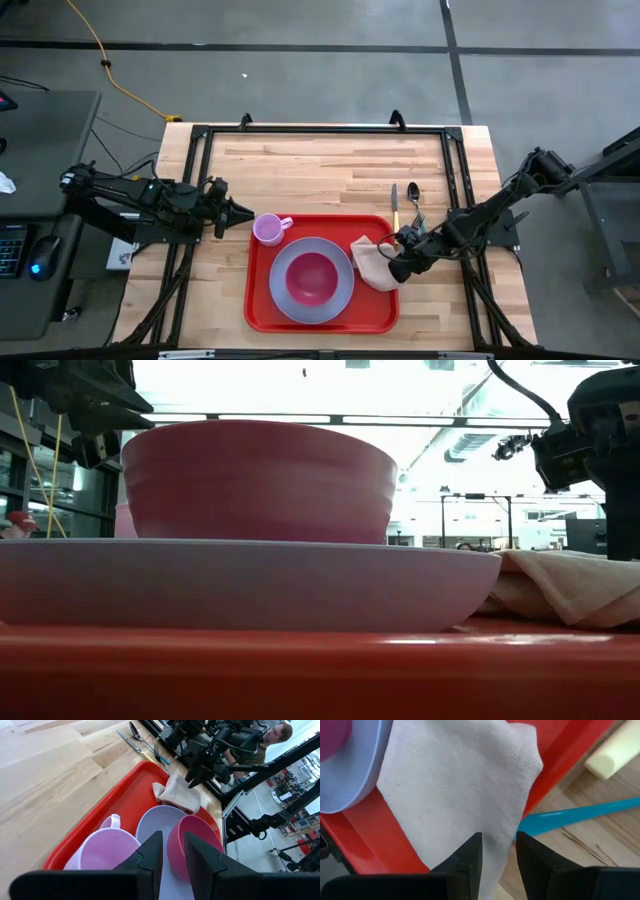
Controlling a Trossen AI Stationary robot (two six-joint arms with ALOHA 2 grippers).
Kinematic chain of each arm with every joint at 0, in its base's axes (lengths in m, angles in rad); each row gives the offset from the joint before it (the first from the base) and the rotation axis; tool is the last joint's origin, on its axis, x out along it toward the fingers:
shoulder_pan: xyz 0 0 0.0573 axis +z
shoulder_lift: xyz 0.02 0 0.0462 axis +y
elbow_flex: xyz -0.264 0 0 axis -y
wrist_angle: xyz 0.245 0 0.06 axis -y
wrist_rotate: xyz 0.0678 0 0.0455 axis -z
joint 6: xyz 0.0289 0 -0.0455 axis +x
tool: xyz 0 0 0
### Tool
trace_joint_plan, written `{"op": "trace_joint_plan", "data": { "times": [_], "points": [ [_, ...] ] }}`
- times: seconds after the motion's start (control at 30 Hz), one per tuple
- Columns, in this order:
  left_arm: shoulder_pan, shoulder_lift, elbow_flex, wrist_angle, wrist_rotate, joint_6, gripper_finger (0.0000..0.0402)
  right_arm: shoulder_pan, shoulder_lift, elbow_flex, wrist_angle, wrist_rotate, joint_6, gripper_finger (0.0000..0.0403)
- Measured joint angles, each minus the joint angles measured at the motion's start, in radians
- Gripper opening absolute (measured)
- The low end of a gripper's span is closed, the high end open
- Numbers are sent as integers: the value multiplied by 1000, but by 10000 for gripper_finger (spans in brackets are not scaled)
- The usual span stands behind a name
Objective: Set up tray
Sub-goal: Put the brown table napkin on the red serving tray to the right of the purple plate
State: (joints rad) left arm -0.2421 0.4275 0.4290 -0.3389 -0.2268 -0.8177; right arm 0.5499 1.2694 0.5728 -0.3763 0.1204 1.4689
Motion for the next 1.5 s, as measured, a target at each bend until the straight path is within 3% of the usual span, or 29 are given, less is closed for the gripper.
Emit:
{"op": "trace_joint_plan", "data": {
  "times": [0.33,0.77,1.23,1.5],
  "points": [
    [0,0,0,0,0,0,111,1,0,0,7,-8,11,6],
    [0,0,0,0,0,0,111,0,-7,0,35,-41,52,1],
    [0,0,0,0,0,0,111,-2,-214,0,61,7,106,0],
    [0,0,0,0,0,0,111,-2,-231,0,112,-7,129,0]
  ]
}}
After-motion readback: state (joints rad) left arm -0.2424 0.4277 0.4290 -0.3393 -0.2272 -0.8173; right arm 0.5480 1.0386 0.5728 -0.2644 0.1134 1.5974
